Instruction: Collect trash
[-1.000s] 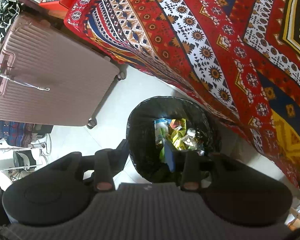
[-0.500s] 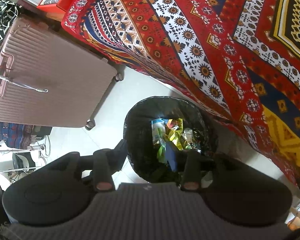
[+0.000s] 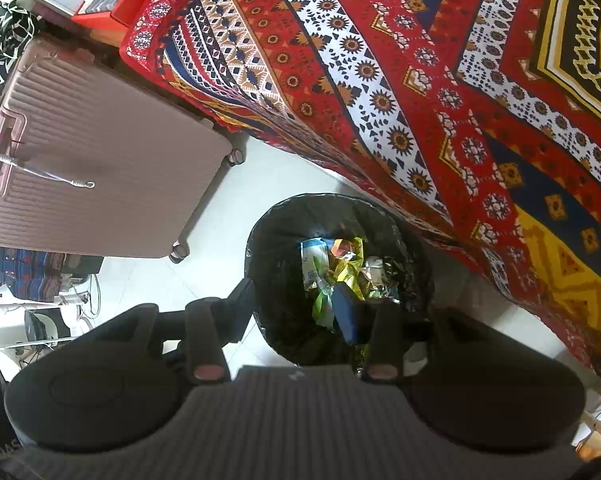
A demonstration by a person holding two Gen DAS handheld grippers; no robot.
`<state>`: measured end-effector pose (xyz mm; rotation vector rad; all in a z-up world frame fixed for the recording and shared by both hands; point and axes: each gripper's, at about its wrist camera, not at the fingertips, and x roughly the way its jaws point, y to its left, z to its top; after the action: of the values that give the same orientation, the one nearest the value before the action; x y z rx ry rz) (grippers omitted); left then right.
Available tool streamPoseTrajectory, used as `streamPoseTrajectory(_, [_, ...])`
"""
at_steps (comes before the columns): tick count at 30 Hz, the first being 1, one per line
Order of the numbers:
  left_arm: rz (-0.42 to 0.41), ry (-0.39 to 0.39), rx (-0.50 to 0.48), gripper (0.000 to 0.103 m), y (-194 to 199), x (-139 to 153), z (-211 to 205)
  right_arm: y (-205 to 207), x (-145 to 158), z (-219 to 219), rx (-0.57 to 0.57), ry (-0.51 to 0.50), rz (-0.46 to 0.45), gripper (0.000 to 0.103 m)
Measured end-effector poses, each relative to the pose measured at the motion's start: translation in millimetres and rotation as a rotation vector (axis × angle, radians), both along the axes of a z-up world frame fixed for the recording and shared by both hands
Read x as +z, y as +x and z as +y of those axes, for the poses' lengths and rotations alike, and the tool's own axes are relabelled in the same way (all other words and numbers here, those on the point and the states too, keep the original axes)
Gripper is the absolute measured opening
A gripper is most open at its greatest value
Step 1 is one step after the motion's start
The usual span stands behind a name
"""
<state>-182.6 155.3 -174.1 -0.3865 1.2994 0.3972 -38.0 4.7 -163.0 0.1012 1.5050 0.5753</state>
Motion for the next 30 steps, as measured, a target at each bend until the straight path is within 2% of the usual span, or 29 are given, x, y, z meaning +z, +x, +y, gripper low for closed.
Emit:
streamPoseTrajectory(8, [0.001, -0.002, -0.003, 0.061, 0.1, -0.4, 1.6, 0.5, 1.3, -0.5, -0.012, -0.003, -0.003, 0.059])
streamPoseTrajectory(12, [0.016, 0.003, -0.002, 0.074, 1.2, -1.5, 2.0, 0.6, 1.8, -1.5, -0.018, -0.005, -0.005, 0.059])
streamPoseTrajectory(23, [0.014, 0.006, 0.008, 0.075, 2.7, -2.6, 3.9, 1.8, 3.9, -2.0, -0.031, -0.008, -0.004, 0.060])
streamPoseTrajectory(27, [0.024, 0.043, 0.015, 0.075, 2.7, -3.6, 3.1, 2.4, 3.5, -2.3, -0.035, -0.009, -0.005, 0.060])
streamPoseTrajectory(30, [0.025, 0.040, 0.014, 0.075, 2.1, -4.9, 3.7, 2.7, 3.7, -2.3, -0.040, -0.009, -0.005, 0.060])
